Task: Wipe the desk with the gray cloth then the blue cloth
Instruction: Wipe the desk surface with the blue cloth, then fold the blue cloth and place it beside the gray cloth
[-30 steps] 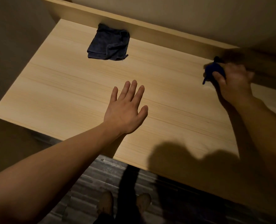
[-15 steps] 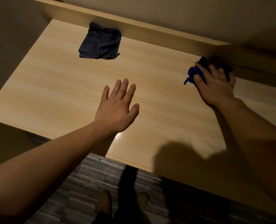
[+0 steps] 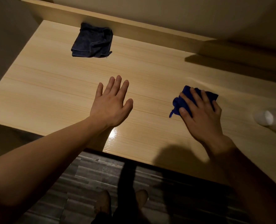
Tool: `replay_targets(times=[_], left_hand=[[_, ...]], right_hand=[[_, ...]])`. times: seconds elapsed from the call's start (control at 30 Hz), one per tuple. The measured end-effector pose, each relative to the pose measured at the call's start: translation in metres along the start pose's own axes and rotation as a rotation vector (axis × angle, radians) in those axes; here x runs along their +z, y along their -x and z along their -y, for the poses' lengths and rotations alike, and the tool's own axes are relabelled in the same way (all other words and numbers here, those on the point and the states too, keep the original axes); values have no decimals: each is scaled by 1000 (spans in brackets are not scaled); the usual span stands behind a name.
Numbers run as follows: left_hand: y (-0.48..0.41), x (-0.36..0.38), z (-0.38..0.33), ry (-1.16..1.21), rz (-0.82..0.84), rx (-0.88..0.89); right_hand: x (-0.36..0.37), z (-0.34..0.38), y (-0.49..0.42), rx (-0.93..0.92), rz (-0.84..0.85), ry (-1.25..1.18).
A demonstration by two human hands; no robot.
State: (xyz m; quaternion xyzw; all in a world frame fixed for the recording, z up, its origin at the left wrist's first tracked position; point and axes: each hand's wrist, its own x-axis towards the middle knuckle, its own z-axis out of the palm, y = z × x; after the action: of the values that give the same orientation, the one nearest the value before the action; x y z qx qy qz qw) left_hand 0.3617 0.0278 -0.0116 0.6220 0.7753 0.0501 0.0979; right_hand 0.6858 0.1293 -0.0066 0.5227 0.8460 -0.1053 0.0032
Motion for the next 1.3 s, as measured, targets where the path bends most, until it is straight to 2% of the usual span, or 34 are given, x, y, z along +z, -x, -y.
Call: replay_targets(times=[0.3,0.37,0.5,0.6,0.7,0.8,0.87,0.93,0.97,1.07,1.1,1.2,1.3], left_hand=[[0,1,1,-2,3,7],[1,1,1,0,2,9],[0,1,1,-10,3,12],[-1,3,3,-11,-10,27],[-2,3,5,-11,15,28],[0,-10,3,72,19,30],[12,-23,-7,224,-67,26],[35,-37,-29,481,-61,-24],[49,-45,-42,700,12,-101],[84,-67,-73,1482,368,-391],[93,-73,-77,1733,433,-441],[104,-93,-72,2290,355,-553],[105,-115,-50,2417,261,-590]], right_hand=[[19,15,88,-16,3,39],[25,18,105,-41,-61,24],[37,25,135,-157,-309,-20],[40,30,148,-177,-369,-73],[34,38,158,-180,-306,-77],[15,49,158,-94,-81,-179],[-1,58,151,-47,28,-293],[-22,72,138,-111,-7,-318],[-34,82,129,-171,-46,-298],[-60,118,99,-302,-156,-236],[-66,132,89,-330,-179,-220],[-79,174,62,-446,-174,-201],[-91,201,40,-580,-76,-275]])
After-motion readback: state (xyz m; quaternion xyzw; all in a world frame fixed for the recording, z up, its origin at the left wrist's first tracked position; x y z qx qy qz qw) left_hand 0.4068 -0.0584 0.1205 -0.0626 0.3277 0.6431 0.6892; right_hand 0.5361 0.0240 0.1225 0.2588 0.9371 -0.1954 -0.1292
